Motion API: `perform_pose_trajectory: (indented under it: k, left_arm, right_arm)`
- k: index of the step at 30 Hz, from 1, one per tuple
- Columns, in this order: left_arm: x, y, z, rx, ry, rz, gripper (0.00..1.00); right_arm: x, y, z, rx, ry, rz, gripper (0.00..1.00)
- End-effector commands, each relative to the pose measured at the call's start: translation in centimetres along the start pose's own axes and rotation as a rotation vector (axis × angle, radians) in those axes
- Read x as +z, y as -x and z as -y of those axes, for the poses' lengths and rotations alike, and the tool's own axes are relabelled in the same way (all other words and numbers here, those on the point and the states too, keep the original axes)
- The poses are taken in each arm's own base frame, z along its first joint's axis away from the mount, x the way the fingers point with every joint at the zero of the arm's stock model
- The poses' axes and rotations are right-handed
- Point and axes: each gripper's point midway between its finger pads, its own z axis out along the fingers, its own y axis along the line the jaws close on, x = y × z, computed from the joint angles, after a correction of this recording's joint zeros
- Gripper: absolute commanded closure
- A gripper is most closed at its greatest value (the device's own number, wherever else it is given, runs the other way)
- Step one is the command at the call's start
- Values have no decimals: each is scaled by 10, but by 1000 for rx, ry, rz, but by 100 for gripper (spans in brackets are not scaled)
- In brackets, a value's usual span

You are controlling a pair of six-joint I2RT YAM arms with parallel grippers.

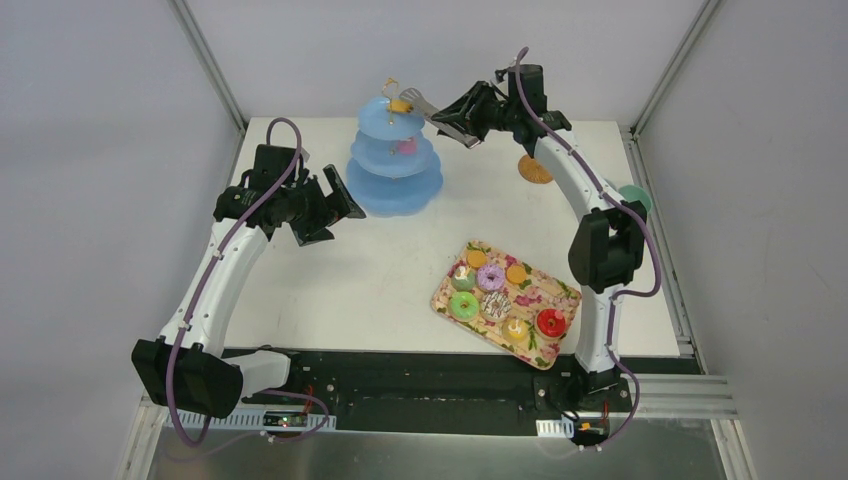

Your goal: Serve the afternoon tea

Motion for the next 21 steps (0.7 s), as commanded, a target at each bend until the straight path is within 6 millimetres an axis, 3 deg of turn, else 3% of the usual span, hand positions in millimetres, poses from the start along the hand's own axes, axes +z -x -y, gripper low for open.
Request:
perform_pose_trajectory:
  k: [1, 8, 21]
  left_arm:
    - [-7, 11, 9, 27, -21, 45, 9]
    - [-8, 9, 7, 29, -22, 44, 9]
    - [-8, 6, 6, 28, -22, 43, 9]
  right_arm:
    - [-24, -10, -51, 54, 112, -41, 57]
    - [-25, -16, -47, 54, 96, -36, 57]
    - [-52, -11, -54, 22, 28, 45, 54]
